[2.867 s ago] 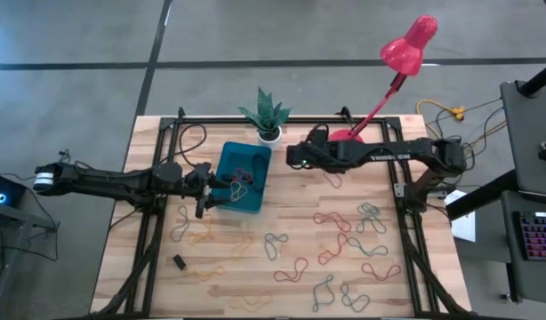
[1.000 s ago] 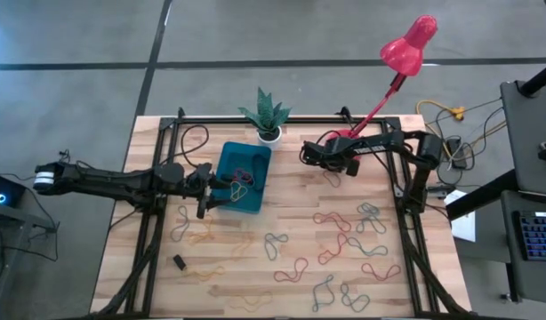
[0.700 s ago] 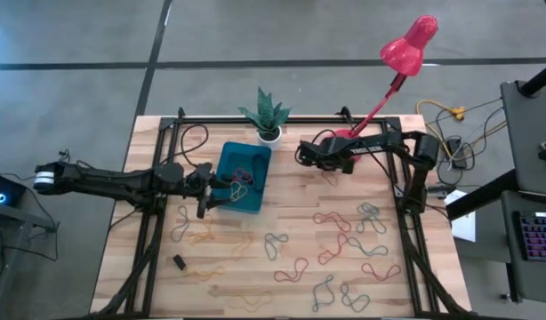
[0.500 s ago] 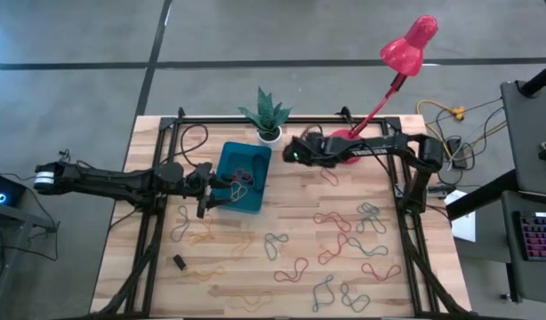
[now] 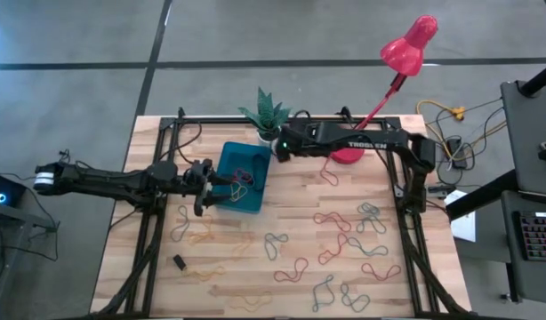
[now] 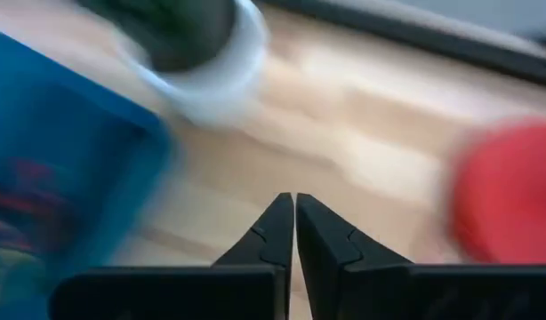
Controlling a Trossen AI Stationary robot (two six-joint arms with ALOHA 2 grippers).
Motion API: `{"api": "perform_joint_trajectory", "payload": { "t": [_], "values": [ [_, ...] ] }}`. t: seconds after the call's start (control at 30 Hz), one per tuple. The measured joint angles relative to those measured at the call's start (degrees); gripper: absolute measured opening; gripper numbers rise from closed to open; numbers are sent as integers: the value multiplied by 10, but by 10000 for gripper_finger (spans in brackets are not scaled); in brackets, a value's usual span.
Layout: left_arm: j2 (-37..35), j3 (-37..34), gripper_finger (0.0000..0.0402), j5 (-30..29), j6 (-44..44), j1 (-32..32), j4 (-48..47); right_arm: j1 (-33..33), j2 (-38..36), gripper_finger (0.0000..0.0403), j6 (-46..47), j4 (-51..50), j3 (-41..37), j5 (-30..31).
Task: Pick and place rubber bands into bin
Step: Put the orange rubber band into the blue bin
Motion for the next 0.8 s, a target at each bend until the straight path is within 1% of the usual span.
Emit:
{"api": "perform_joint_trajectory", "payload": {
  "t": [0.1, 0.17, 0.27, 0.47, 0.63, 0.73, 0.8],
  "values": [
    [-1, 0, 240, 11, -1, 0, -1, 0, 3, 9, 28, -103, -23, 0],
    [-1, 0, 240, 12, -1, 0, -1, 1, 0, 11, 41, -127, -45, -1],
    [0, -1, 240, 13, -1, 0, -1, 2, -4, 26, 62, -137, -74, -21],
    [7, -1, 240, 13, 1, 0, -1, 1, -10, 91, 75, -104, -130, -65],
    [8, -1, 240, 13, 1, 0, -1, -24, -10, 146, 125, -19, -205, -125],
    [8, -1, 240, 13, 1, 0, -1, -48, -12, 163, 177, 19, -247, -129],
    [8, -1, 240, 14, 0, 0, -1, -62, -15, 168, 195, 32, -262, -130]
  ]
}}
